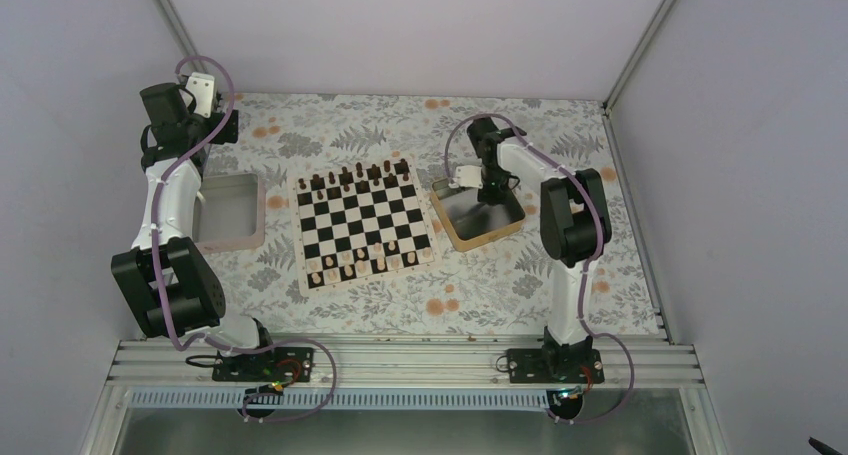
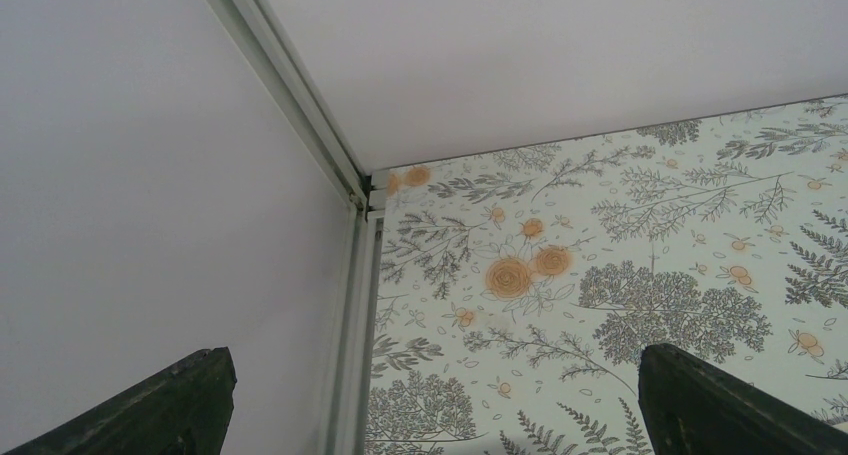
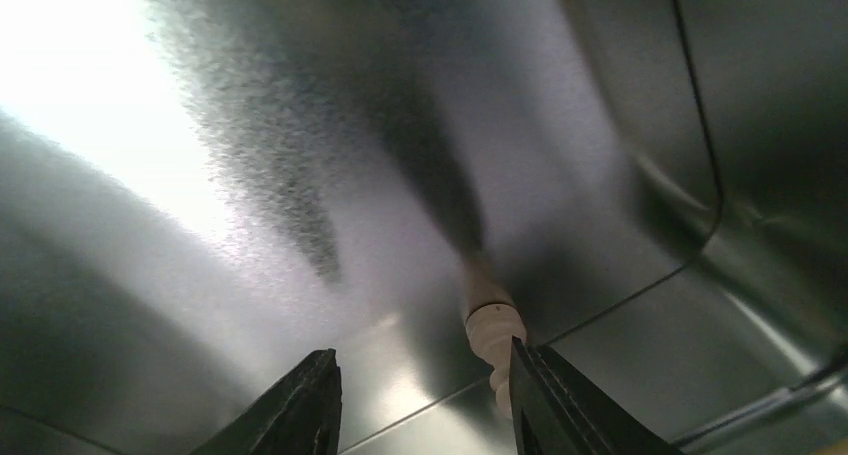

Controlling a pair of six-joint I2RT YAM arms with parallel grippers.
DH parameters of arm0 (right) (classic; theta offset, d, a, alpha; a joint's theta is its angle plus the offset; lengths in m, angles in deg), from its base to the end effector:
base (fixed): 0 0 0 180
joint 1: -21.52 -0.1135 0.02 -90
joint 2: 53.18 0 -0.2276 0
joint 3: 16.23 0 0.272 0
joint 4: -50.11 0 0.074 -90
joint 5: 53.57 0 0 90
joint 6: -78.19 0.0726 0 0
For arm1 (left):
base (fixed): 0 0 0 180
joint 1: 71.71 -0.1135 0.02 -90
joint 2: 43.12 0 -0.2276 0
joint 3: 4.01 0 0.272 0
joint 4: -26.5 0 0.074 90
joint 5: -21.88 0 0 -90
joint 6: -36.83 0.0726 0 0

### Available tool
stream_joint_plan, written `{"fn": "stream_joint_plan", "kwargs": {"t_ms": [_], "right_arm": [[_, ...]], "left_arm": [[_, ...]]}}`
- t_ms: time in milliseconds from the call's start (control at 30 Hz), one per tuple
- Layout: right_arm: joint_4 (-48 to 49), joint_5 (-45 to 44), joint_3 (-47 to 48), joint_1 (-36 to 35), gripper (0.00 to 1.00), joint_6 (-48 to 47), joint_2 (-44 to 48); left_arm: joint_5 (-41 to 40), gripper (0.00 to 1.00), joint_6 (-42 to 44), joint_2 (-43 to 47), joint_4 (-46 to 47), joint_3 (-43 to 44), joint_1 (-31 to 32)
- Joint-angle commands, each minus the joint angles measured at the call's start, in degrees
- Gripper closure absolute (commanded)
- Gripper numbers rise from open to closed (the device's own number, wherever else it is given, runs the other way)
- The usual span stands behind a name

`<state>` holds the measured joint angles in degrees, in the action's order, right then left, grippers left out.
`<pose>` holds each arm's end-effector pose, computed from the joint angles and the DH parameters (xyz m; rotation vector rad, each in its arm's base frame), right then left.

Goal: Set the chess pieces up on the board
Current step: Pick up the chess piece from the storage box.

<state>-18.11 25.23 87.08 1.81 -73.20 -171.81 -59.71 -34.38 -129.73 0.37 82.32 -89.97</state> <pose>0.3886 0.1242 0.0971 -1.9938 2.3566 -0.3448 0.3919 0.1181 0.2745 0.1021 2.0335 0.2588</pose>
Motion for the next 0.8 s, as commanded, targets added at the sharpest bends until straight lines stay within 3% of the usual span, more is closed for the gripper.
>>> {"fn": "stream_joint_plan", "kwargs": {"t_ms": [0,567,767], "right_arm": [[2.5,-1.0,1.4,0.9,0.55,-2.7,-0.6],[3.7,-5.4,1.6,1.3,0.55,-5.8,-1.7],[2.5,-5.7,3.1,1.6,0.62,-5.3,-3.7]], "left_arm": [[0.1,0.00,-0.2,1.8,0.4,-0.4,-0.4],[0.7,0.00,-0.2,1.0,0.5,-0.5,-0.5],[0.8,0.00,-0.1,1.2,0.4,-0.6,-0.5]]}}
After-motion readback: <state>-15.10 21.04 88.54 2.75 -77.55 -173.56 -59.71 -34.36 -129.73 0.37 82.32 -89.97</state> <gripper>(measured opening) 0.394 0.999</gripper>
